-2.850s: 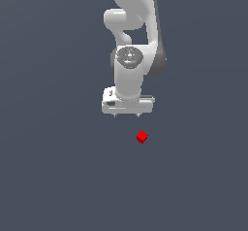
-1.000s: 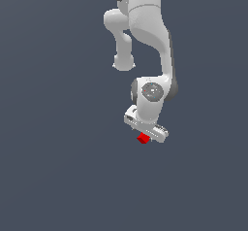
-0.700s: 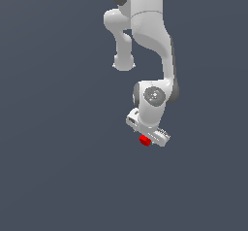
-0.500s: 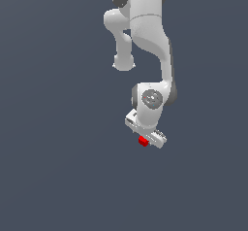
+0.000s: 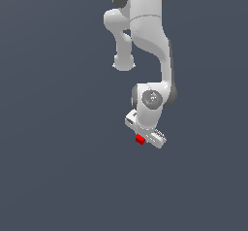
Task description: Pick up the red cube and move it to a goal position.
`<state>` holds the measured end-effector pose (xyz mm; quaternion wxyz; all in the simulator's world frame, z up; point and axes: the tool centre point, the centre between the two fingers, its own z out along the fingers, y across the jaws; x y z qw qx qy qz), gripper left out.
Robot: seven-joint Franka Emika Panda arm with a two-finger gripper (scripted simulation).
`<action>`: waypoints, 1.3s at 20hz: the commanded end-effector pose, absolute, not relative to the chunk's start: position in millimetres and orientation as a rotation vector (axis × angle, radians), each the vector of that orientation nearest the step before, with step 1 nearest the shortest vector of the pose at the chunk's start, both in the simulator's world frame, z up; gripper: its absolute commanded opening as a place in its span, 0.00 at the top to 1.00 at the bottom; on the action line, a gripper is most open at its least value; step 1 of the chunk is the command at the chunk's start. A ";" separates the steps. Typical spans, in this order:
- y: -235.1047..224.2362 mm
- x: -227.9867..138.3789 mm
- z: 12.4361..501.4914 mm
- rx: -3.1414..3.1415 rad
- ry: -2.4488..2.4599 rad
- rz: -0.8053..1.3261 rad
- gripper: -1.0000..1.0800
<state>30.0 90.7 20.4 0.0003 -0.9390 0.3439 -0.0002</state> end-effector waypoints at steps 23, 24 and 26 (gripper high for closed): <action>-19.1 -15.2 41.3 -2.949 1.082 0.000 1.00; -25.0 -17.4 42.4 -2.949 1.082 0.000 1.00; -34.9 -21.0 44.3 -2.949 1.082 0.000 1.00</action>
